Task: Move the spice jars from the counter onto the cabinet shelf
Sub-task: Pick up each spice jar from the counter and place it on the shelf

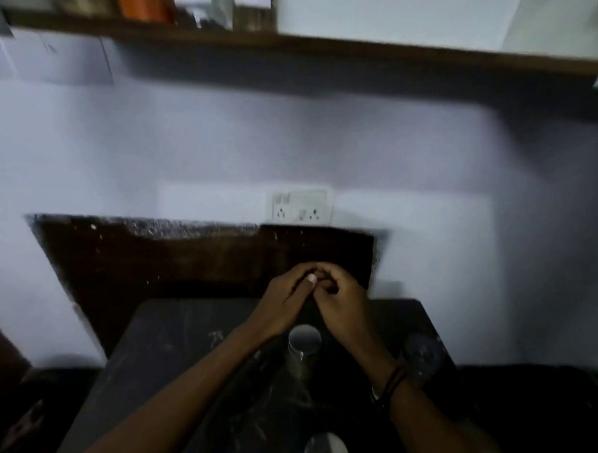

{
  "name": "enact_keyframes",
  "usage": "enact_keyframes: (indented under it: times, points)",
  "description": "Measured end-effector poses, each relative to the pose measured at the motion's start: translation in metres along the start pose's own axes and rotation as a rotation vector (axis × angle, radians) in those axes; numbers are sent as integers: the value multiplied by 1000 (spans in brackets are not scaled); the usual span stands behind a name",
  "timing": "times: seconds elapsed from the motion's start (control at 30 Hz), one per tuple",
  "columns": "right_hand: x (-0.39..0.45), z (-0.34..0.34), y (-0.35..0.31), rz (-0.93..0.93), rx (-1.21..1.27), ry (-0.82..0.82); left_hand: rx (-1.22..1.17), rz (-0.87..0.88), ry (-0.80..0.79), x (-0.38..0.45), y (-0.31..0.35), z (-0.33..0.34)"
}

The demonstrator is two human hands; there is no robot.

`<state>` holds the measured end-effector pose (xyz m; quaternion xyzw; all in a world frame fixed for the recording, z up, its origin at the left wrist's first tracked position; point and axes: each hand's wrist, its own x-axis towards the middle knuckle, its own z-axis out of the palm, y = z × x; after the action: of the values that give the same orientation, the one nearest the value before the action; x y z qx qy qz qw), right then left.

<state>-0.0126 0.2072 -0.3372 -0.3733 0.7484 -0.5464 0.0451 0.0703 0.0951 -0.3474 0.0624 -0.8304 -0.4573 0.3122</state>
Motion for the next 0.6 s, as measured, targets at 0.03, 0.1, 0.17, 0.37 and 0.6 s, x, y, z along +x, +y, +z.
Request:
enact_keyframes:
  times: [0.03, 0.1, 0.17, 0.37, 0.6]
  points:
    - [-18, 5, 21, 40, -37, -13, 8, -39, -63, -16, -12, 12]
    - [-55, 11, 56, 119, -102, -55, 45, -98, -172, -49, -34, 32]
    - [-86, 15, 85, 160, -191, -90, 63, -156, -264, -78, -51, 50]
    - [-155, 18, 130, 274, -357, -224, 21, -319, -386, -143, -78, 90]
    - [-211, 9, 132, 294, -403, -433, 14, -385, -423, -178, -87, 112]
